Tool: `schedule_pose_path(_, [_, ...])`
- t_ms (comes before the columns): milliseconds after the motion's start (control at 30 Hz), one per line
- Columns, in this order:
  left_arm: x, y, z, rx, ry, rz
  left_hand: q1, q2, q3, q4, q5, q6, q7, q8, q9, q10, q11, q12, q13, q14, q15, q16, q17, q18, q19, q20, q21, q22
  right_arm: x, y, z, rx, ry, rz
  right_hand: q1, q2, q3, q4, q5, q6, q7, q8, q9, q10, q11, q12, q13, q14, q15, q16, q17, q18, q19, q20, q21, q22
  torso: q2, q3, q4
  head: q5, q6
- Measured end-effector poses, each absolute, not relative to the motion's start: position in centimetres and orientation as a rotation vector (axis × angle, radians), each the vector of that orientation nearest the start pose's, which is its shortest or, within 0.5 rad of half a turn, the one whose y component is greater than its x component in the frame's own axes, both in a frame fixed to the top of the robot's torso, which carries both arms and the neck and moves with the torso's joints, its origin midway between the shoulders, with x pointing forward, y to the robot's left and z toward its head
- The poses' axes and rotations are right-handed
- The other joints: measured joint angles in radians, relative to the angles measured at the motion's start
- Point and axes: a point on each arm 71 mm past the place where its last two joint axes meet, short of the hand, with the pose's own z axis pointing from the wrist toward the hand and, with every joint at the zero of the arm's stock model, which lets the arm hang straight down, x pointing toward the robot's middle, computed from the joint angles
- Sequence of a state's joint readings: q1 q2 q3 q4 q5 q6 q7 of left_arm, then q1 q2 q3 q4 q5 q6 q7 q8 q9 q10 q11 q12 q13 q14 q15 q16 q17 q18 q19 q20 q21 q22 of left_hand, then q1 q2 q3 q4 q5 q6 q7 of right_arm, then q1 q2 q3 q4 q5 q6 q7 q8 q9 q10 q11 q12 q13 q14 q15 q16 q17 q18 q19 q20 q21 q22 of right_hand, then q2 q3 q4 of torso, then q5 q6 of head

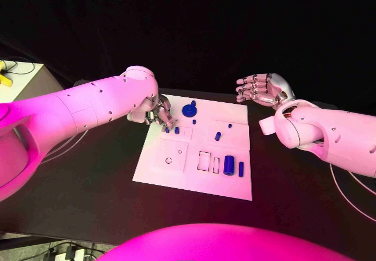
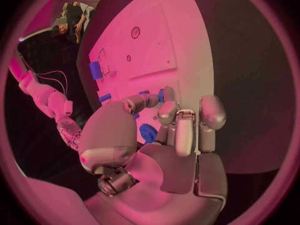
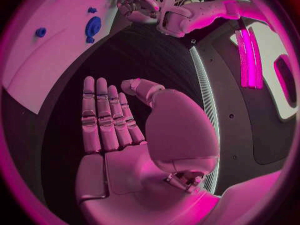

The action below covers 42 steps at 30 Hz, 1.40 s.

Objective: Assemble the parts on the task board

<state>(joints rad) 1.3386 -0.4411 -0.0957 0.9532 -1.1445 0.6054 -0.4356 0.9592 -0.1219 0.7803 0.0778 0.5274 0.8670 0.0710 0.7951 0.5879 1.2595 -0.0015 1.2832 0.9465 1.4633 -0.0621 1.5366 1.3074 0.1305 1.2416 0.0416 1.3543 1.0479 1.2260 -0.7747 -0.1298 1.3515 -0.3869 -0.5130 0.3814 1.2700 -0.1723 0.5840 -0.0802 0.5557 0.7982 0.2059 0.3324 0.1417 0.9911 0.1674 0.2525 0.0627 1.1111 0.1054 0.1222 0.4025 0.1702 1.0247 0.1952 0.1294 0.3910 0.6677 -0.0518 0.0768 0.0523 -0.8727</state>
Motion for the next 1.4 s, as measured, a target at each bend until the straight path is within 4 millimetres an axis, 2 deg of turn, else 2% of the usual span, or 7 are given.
schedule_pose_path(333, [56.6,17.5,-20.9,0.098,2.546,-0.201,0.003,0.002,-0.049,-0.049,-0.018,-0.03,0.004,-0.011,0.04,-0.023,0.005,-0.019,-0.026,0.004,0.004,-0.008,0.0,0.0,-0.014,0.014,-0.039,-0.037,51.4,-23.2,-19.7,0.72,1.413,1.157,0.0,0.0,-0.003,-0.003,0.0,0.0,0.0,0.0,0.0,0.0,0.0,0.0,0.0,0.0,0.0,0.0,-0.001,0.0,0.0,0.0,0.0,-0.001,-0.001,-0.0002,0.0005,0.0,0.0])
schedule_pose_path(433, [56.5,17.6,-20.9,0.092,2.544,-0.204,0.002,-0.013,-0.053,-0.053,-0.019,-0.033,0.003,-0.011,0.046,-0.026,0.002,-0.021,-0.029,0.004,0.004,-0.008,0.0,0.0,-0.014,0.014,-0.045,-0.043,51.4,-23.3,-19.7,0.721,1.413,1.157,0.0,0.0,-0.003,-0.003,0.0,0.0,0.0,0.0,0.0,0.0,0.0,0.0,0.0,0.0,0.0,0.0,-0.001,0.0,0.0,0.0,0.0,-0.001,-0.001,-0.0003,0.0005,0.0,0.0])
schedule_pose_path(500, [56.5,17.6,-20.9,0.089,2.543,-0.204,-0.011,-0.024,-0.019,-0.096,-0.022,-0.037,0.0,-0.011,0.049,-0.029,0.0,-0.025,-0.031,0.004,0.004,-0.013,0.0,0.0,-0.014,0.014,-0.05,-0.048,51.4,-23.3,-19.7,0.721,1.413,1.157,0.0,0.0,-0.003,-0.003,0.0,0.0,0.0,0.0,0.0,0.0,0.0,0.0,0.0,0.0,0.0,0.0,-0.001,0.0,0.0,0.0,0.0,-0.001,-0.001,-0.0003,0.0005,0.001,0.0])
schedule_pose_path(700, [56.4,17.8,-20.9,0.081,2.538,-0.207,-0.026,-0.043,-0.027,-0.1,-0.026,-0.044,0.004,-0.034,0.051,-0.045,0.005,-0.025,-0.039,0.004,0.004,-0.017,0.0,0.0,-0.022,0.014,-0.066,-0.064,51.4,-23.3,-19.7,0.721,1.414,1.156,0.0,0.0,-0.003,-0.003,0.0,0.0,0.0,0.0,0.0,0.0,0.0,0.0,0.0,0.0,0.0,0.0,-0.001,0.0,0.0,0.0,0.0,-0.001,-0.001,-0.0004,0.0006,0.001,0.0])
schedule_pose_path(1333, [56.1,18.5,-20.9,0.062,2.524,-0.2,-0.017,-0.082,-0.268,0.059,-0.042,-0.048,0.009,-0.063,0.062,-0.061,0.01,-0.026,-0.036,0.004,0.011,-0.021,0.0,0.0,-0.022,0.02,-0.081,-0.079,51.4,-23.4,-19.8,0.722,1.414,1.155,0.0,0.0,-0.003,-0.003,0.0,0.0,0.0,0.0,-0.001,0.0,0.0,0.0,0.0,0.0,0.0,0.0,-0.002,0.0,0.0,0.0,0.0,-0.003,-0.001,-0.0009,0.0007,0.004,0.0])
schedule_pose_path(1367, [56.1,18.6,-20.9,0.059,2.524,-0.198,-0.011,-0.087,-0.283,0.071,-0.057,-0.048,0.009,-0.063,0.062,-0.061,0.01,-0.026,-0.036,0.004,0.011,-0.021,0.0,0.0,-0.021,0.021,-0.081,-0.079,51.4,-23.4,-19.8,0.722,1.414,1.155,0.0,0.0,-0.003,-0.003,0.0,0.0,0.0,0.0,-0.001,0.0,0.0,0.0,0.0,0.0,0.0,0.0,-0.002,0.0,0.0,0.0,0.0,-0.003,-0.001,-0.0006,0.0007,0.004,0.0])
schedule_pose_path(1400, [56.1,18.7,-20.9,0.057,2.523,-0.197,-0.011,-0.088,-0.304,0.09,-0.112,-0.048,0.009,-0.066,0.064,-0.061,0.01,-0.026,-0.034,0.004,0.011,-0.021,0.0,0.0,-0.021,0.021,-0.085,-0.079,51.4,-23.4,-19.8,0.722,1.414,1.155,0.0,0.0,-0.003,-0.003,0.0,0.0,0.0,0.0,-0.001,0.0,0.0,0.0,0.0,0.0,0.0,0.0,-0.002,0.0,0.0,0.0,0.0,-0.003,-0.001,-0.0003,0.0007,0.004,0.0])
